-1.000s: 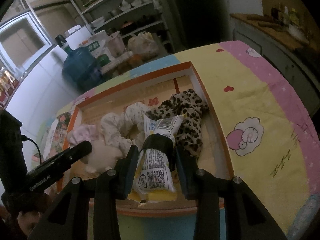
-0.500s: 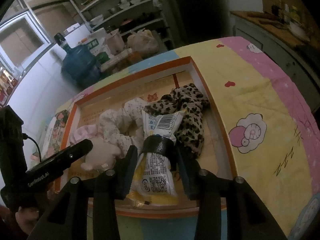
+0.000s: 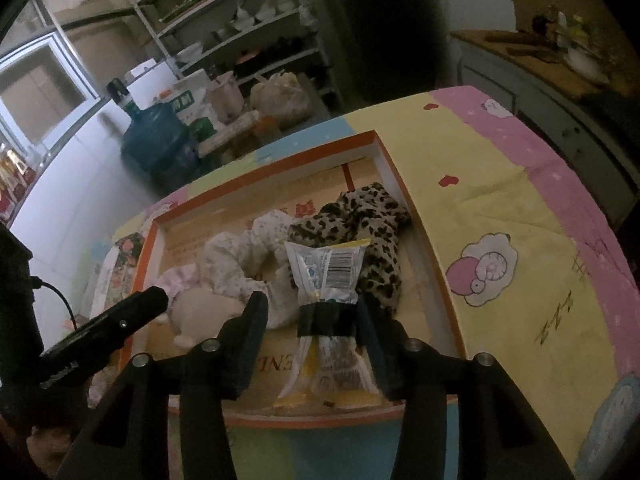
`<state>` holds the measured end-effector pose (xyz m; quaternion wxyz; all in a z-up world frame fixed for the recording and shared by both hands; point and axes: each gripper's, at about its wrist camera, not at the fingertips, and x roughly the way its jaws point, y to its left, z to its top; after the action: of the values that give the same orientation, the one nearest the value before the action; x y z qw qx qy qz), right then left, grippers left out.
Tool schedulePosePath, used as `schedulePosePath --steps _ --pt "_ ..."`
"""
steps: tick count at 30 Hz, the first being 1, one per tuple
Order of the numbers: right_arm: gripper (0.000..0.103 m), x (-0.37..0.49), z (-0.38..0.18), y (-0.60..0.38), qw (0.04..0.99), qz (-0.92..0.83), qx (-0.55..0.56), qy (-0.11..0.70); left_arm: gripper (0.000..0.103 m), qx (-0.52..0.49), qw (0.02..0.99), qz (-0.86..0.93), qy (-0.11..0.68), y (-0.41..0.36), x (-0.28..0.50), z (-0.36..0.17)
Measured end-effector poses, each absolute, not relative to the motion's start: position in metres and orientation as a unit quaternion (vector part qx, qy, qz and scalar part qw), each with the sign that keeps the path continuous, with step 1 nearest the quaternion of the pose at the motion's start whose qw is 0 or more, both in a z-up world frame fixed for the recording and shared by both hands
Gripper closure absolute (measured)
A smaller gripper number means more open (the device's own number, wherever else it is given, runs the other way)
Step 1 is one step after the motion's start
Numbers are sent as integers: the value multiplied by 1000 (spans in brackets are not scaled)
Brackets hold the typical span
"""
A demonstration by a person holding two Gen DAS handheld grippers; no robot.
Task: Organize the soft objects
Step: 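Lower the bunny into the tray with the left tool while the right tool lowers the snack bag, then open both tools and withdraw from the tray box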
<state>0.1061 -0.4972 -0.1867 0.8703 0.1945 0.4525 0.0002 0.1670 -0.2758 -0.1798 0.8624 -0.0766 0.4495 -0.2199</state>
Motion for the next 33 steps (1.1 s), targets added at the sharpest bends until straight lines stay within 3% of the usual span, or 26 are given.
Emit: schedulePosePath --steps 4,33 --pt "54 99 -180 -497 874 -1 197 444 19 -66 878 -215 423 -271 160 -165" --pt "52 66 -134 -448 895 4 193 403 22 -23 898 -248 362 -239 104 -93"
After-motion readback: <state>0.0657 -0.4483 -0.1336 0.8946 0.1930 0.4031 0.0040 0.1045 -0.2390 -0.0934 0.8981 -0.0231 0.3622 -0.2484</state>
